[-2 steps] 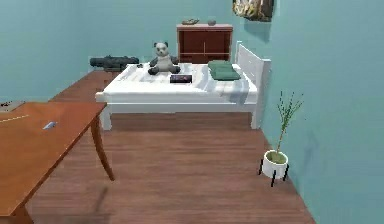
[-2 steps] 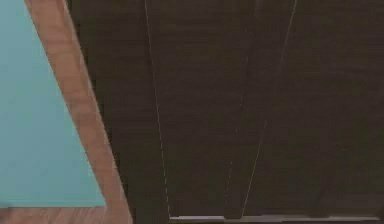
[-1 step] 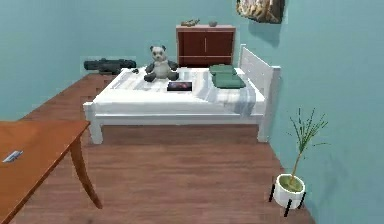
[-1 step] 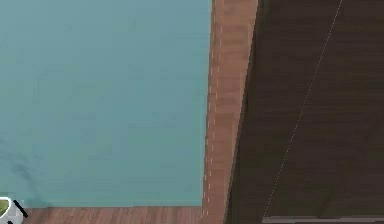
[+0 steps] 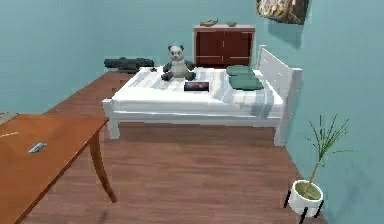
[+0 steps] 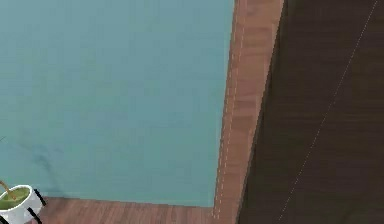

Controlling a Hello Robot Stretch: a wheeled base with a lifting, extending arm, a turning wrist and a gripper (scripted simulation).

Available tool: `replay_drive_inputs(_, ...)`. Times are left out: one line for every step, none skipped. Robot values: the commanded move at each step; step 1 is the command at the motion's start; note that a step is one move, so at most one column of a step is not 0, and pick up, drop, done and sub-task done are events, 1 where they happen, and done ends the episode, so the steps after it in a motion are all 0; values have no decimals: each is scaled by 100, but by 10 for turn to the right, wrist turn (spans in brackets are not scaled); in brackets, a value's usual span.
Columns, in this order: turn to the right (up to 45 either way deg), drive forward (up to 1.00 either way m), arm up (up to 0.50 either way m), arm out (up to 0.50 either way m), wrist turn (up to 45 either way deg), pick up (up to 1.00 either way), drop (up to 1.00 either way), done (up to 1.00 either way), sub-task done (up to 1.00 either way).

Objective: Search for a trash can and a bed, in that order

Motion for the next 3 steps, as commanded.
replay_drive_inputs(0,100,0,0,0,0,0,0,0)
replay_drive_inputs(-120,0,0,0,0,0,0,0,0)
replay_drive_inputs(0,15,0,0,0,0,0,0,0)
